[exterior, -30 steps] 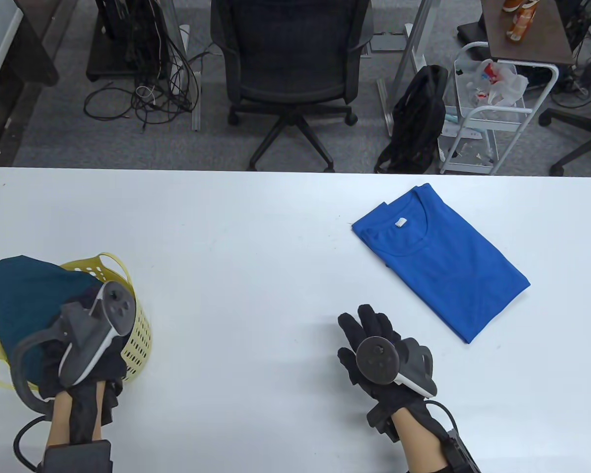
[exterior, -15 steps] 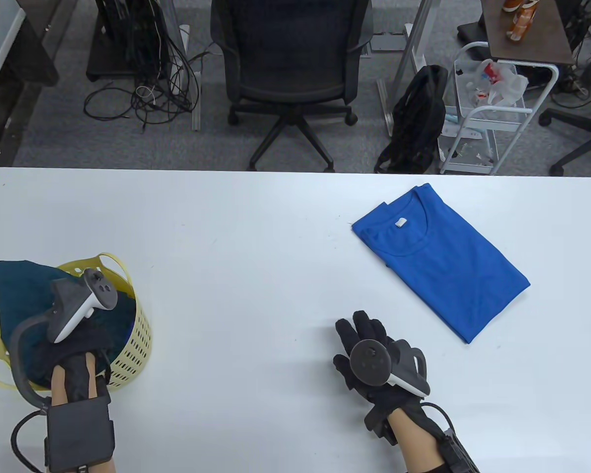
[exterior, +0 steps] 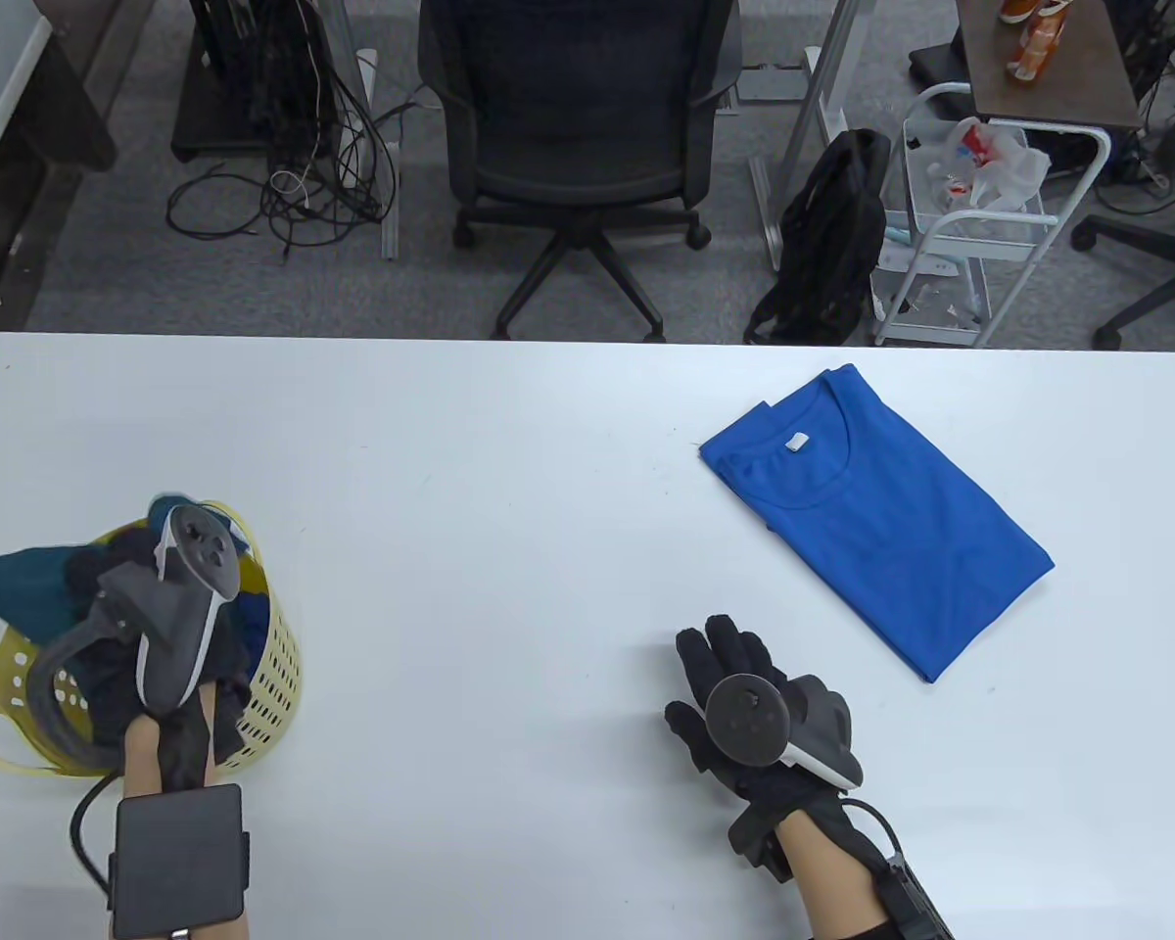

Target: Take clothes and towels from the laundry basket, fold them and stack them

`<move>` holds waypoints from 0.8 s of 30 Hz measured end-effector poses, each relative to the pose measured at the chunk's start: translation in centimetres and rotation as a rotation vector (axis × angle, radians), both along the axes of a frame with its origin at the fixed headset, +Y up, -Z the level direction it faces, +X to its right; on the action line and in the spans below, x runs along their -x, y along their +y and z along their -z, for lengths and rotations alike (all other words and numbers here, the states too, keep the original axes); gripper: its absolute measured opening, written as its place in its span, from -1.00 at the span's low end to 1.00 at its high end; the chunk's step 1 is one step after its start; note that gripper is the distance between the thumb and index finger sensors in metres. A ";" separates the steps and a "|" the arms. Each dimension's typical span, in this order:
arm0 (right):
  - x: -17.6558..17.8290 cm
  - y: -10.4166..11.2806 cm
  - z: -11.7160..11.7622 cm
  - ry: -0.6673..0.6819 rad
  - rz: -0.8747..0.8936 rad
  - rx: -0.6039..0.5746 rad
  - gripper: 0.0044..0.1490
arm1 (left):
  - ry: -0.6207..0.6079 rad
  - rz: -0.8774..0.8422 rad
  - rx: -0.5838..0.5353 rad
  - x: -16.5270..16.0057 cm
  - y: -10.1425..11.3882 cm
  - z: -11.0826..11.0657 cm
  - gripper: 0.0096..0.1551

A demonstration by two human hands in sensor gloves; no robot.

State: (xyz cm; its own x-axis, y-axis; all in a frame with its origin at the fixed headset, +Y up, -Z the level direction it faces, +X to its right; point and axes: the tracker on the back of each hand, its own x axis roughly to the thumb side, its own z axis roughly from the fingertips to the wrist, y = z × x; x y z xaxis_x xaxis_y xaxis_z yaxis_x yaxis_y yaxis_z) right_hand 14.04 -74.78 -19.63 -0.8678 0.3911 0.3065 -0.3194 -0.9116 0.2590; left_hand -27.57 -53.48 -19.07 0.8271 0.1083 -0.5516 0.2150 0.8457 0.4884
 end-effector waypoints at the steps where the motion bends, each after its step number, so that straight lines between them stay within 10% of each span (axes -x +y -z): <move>1: -0.3 0.2 0.1 -0.009 0.031 -0.004 -0.08 | -0.108 0.048 -0.123 -1.6 2.2 -0.9 -0.59; 6: -3.4 1.6 0.5 -0.081 0.290 -0.010 -0.06 | -0.629 0.002 -0.433 -11.2 6.9 -5.3 -0.57; 10: -6.4 2.6 0.6 0.002 0.821 0.074 0.23 | -0.885 -0.171 -0.094 -17.3 1.3 -3.8 -0.55; 13: -5.4 2.8 0.3 0.230 1.233 0.361 0.40 | -0.961 -0.299 0.152 -20.1 -5.9 -2.2 -0.53; 18: -1.2 2.0 -0.1 0.266 0.795 0.341 0.45 | -1.103 -0.796 0.230 -21.0 -14.4 -1.5 -0.47; 21: -1.9 2.0 0.0 0.049 0.647 0.080 -0.05 | -1.098 -0.836 0.256 -19.3 -15.9 -1.1 -0.40; 24: -2.4 2.0 -0.2 -0.054 0.793 0.058 -0.39 | -1.079 -0.814 0.329 -17.9 -16.7 -1.0 -0.36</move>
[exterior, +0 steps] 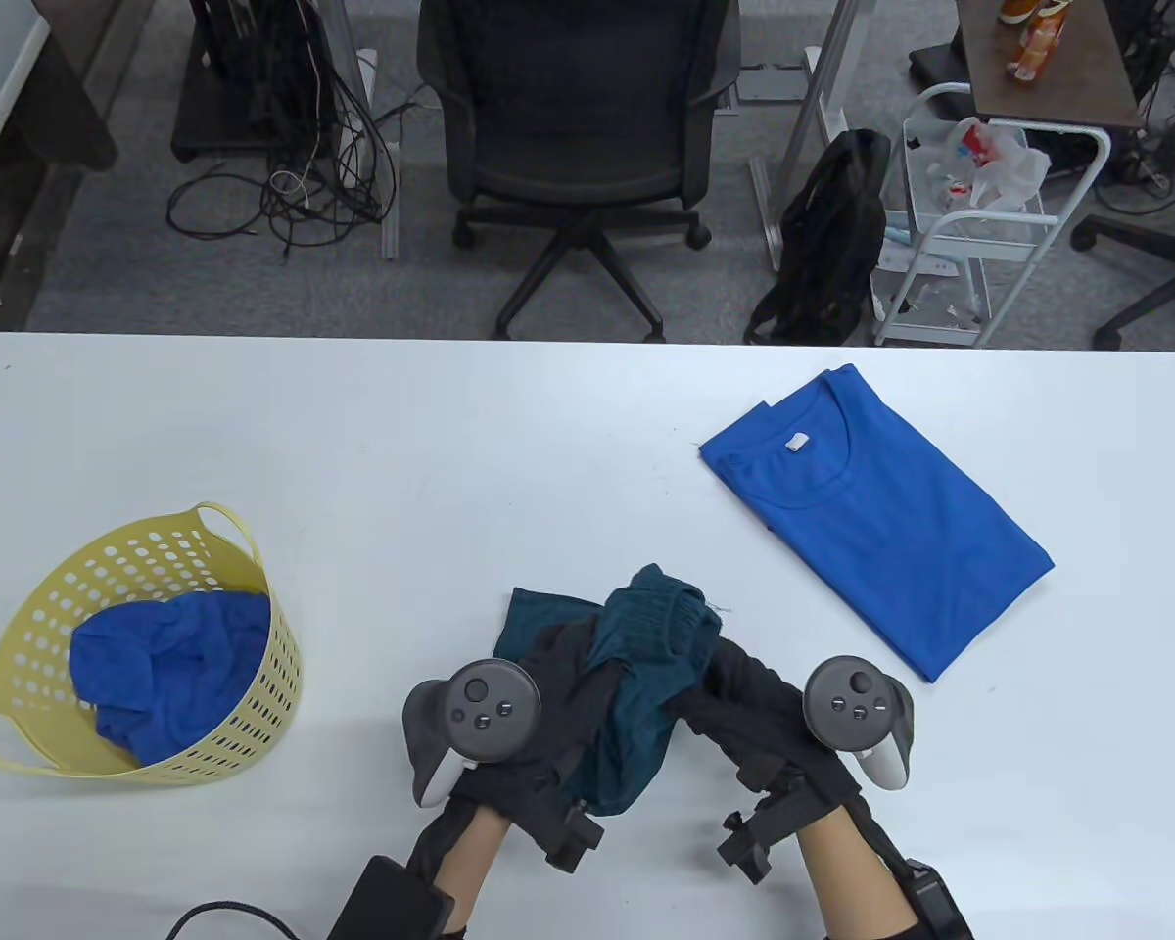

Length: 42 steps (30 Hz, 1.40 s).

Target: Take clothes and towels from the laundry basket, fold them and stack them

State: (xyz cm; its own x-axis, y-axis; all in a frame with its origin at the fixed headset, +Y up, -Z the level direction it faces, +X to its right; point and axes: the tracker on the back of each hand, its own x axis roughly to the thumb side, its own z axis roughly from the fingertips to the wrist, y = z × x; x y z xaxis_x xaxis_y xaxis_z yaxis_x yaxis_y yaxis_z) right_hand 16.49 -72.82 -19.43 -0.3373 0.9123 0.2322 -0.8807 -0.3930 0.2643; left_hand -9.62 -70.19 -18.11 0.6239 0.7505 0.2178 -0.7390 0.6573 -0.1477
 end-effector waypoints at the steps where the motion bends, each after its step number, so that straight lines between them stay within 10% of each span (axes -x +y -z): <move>1: 0.0 0.1 0.0 -0.009 0.020 -0.011 -0.41 | -0.005 -0.001 0.014 0.2 -0.2 0.0 -0.33; 6: -0.1 0.6 -0.6 -0.099 -0.002 -0.098 -0.44 | -0.059 0.053 0.054 0.3 -0.4 0.1 0.06; 11: -0.4 0.5 -1.1 -0.285 0.012 -0.108 -0.45 | -0.141 0.085 0.029 -0.9 0.3 -0.6 -0.11; 17: 2.1 0.6 -1.2 0.139 0.158 -0.047 -0.32 | -0.421 0.014 0.069 -1.8 -1.0 -0.1 0.47; 21: 2.4 1.3 -1.4 0.182 -0.049 -0.142 -0.31 | -0.372 -0.278 0.213 0.1 -1.5 0.7 0.40; 29: 3.3 1.5 -1.8 0.272 -0.157 -0.153 -0.30 | -0.343 -0.135 0.227 1.4 -1.4 1.5 0.14; 32: 1.7 2.2 -1.4 0.236 -0.111 -0.143 -0.34 | -0.226 -0.126 0.176 3.5 -0.9 1.9 -0.33; 37: 0.2 3.2 -1.2 0.199 -0.058 -0.154 -0.37 | -0.114 -0.098 -0.006 5.7 -0.4 1.9 -0.47; 42: -2.7 5.2 -1.4 -0.039 -0.132 -0.231 -0.17 | 0.124 -0.447 -0.101 9.3 0.2 1.3 -0.60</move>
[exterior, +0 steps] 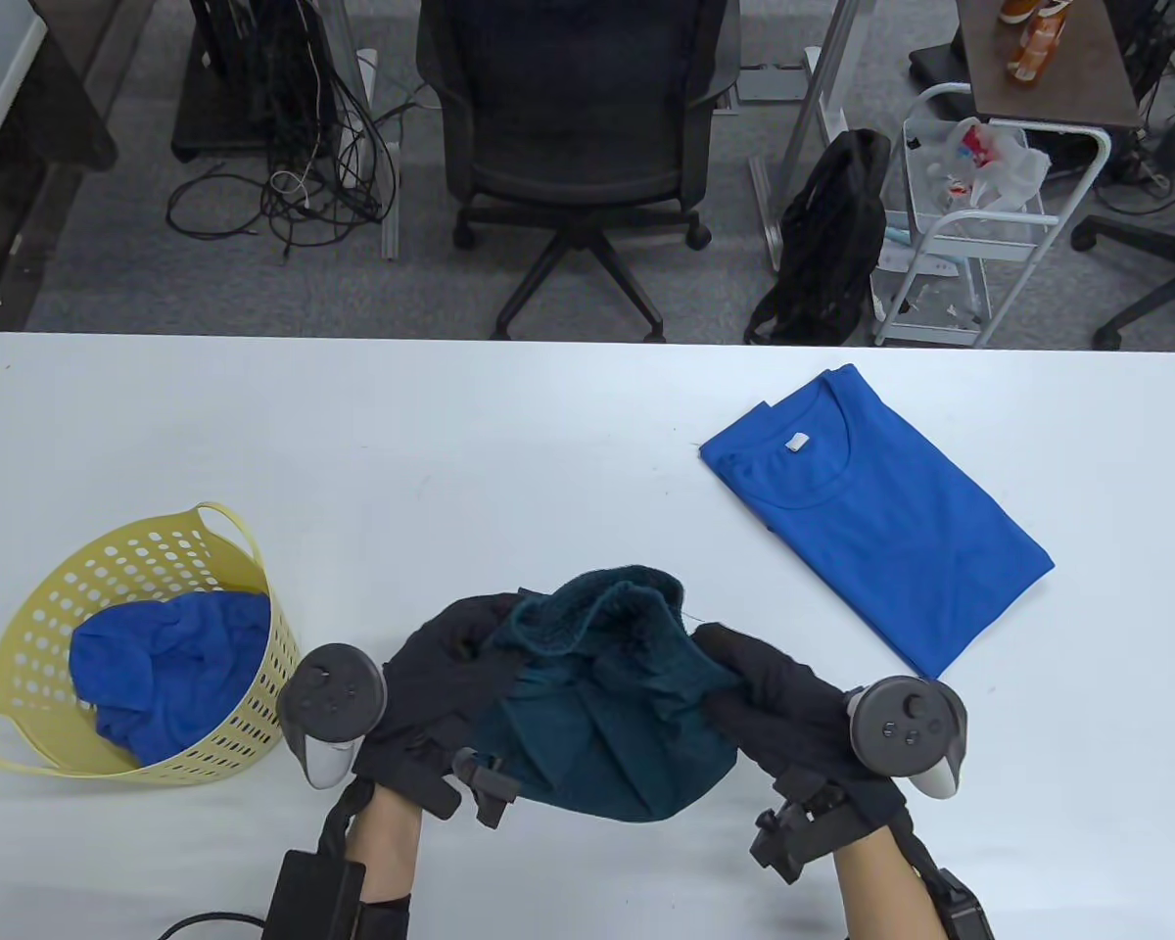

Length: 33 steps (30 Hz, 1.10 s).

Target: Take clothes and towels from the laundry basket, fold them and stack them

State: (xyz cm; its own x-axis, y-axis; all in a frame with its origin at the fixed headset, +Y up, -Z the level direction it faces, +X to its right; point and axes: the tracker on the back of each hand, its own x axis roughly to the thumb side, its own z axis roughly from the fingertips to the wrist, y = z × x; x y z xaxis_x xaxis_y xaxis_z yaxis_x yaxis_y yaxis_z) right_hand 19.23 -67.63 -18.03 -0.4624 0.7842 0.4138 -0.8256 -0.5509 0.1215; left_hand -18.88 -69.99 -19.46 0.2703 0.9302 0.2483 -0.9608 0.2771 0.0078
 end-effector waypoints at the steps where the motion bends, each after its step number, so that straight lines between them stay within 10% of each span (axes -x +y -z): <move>1: -0.5 0.3 0.0 -0.039 0.000 -0.004 -0.10 | -0.010 -0.009 0.004 0.4 0.3 0.0 -0.43; 4: -2.0 1.0 -0.2 -0.102 -0.026 0.037 0.05 | -0.168 0.077 0.045 1.4 1.0 0.0 0.08; 8: -2.2 0.9 -0.1 -0.189 -0.056 0.063 -0.27 | -0.242 0.069 0.078 1.2 1.2 0.2 -0.47; 13: -3.2 -0.2 0.3 -0.247 0.000 0.113 -0.49 | -0.286 0.039 0.087 1.7 1.3 0.3 -0.39; 23: -2.9 1.3 -0.1 -0.067 0.093 0.114 -0.39 | 0.118 0.853 -0.022 -0.4 5.4 -1.7 -0.35; 29: -4.0 4.2 -2.0 -0.005 0.180 0.056 -0.45 | 0.340 0.932 -0.225 -1.0 7.8 -3.8 -0.43; 33: -3.4 4.0 -2.0 -0.211 -0.214 0.064 -0.49 | 0.382 0.947 -0.161 -1.0 6.8 -3.2 -0.43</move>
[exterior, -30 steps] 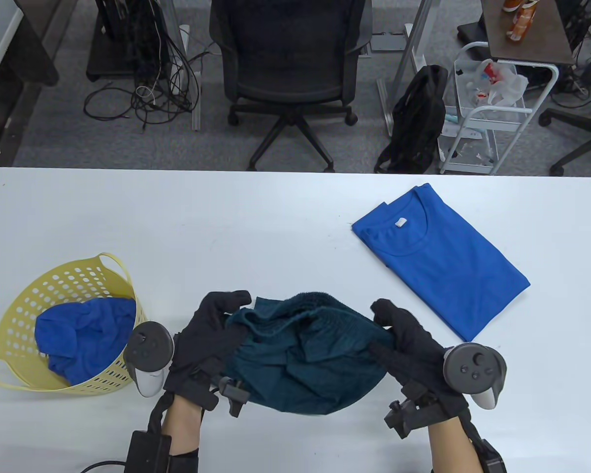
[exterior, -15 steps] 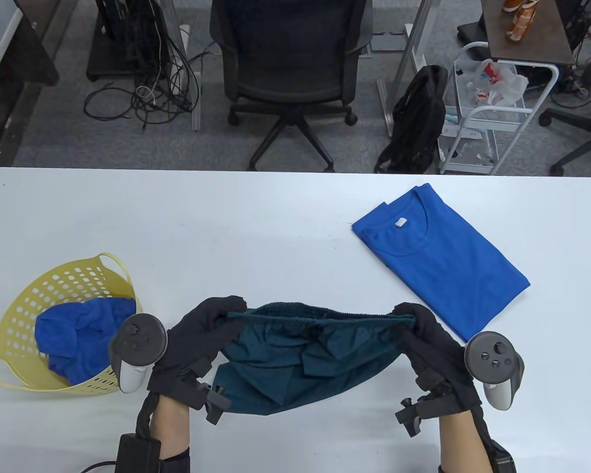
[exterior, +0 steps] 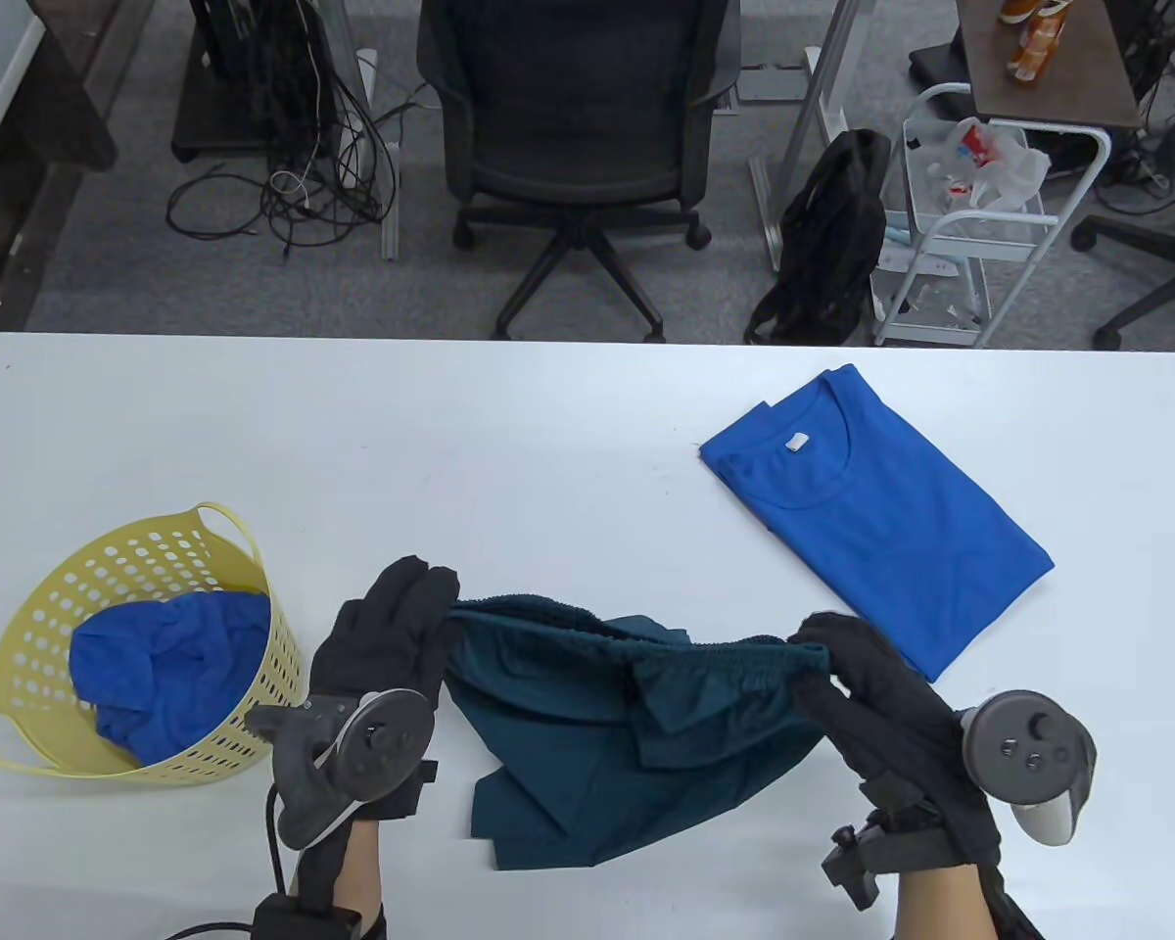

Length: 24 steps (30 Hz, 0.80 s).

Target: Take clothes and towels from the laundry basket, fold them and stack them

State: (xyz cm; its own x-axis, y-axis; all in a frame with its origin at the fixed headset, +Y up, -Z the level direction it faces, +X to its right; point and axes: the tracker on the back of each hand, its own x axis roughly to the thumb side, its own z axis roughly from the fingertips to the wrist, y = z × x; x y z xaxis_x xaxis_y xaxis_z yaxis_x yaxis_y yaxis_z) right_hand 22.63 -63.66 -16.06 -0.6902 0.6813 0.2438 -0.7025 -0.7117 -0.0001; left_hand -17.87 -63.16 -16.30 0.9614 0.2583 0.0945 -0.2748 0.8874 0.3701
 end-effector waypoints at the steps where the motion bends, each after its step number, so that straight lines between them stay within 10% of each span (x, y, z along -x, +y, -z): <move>1: 0.3 -0.2 0.1 -0.040 -0.065 -0.005 -0.50 | -0.022 -0.040 0.045 0.0 -0.4 0.4 -0.43; 5: 0.7 -0.9 0.6 -0.019 0.062 0.065 -0.49 | -0.175 -0.572 0.233 1.1 -2.6 1.9 -0.46; 9: 0.2 -2.5 1.8 0.235 0.554 0.221 -0.46 | -0.434 -1.010 0.293 2.1 -3.5 2.5 -0.45; 15: -0.1 -3.8 2.7 0.366 0.758 0.408 -0.44 | -0.465 -0.857 0.262 2.6 -1.4 2.0 -0.39; 19: 1.1 -4.4 7.0 0.026 0.389 0.559 -0.46 | -0.170 -0.461 0.663 2.3 -1.0 7.6 -0.42; 24: 2.9 5.0 7.9 -0.008 0.300 -0.288 -0.47 | -0.226 -0.373 -0.187 1.7 6.2 10.3 -0.45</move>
State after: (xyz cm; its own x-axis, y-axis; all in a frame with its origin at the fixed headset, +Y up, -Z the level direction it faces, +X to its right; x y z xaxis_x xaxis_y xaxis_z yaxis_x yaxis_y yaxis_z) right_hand 19.73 -58.70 -23.98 -0.4744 0.7571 0.4492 -0.8777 -0.4457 -0.1758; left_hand -19.54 -57.00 -26.55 0.7562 0.5406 0.3686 -0.6541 0.6366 0.4084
